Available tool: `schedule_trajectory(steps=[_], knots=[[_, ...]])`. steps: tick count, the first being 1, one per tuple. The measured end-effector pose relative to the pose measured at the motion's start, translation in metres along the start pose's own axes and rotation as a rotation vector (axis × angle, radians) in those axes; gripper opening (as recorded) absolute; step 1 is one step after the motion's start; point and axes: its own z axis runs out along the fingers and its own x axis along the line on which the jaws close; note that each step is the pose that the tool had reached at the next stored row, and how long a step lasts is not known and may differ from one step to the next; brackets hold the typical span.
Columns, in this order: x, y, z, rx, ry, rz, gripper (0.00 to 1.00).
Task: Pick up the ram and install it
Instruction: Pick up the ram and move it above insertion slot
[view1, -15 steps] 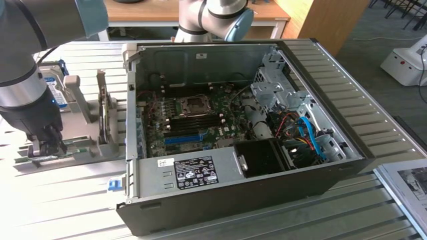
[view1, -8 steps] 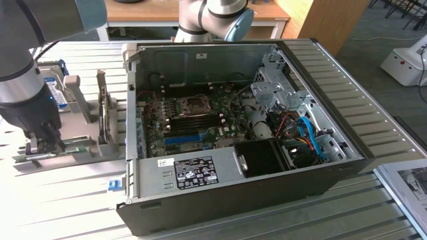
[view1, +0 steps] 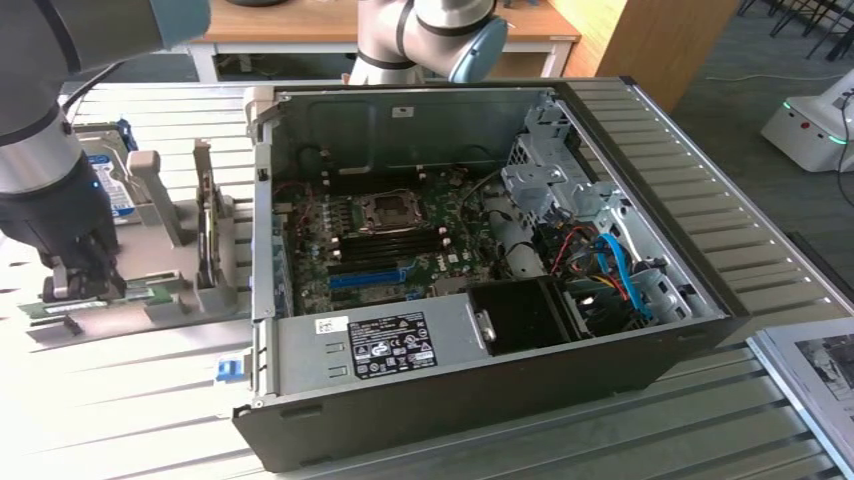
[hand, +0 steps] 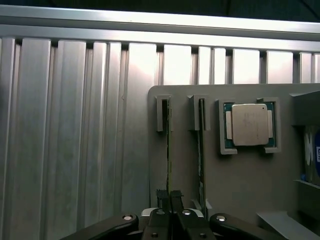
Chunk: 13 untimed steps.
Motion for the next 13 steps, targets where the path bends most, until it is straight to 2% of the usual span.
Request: schedule_trajectory(steps=[13], knots=[[-0.001,0.0014,-0.0309,0.0000,0.0001,0.000,0.11]])
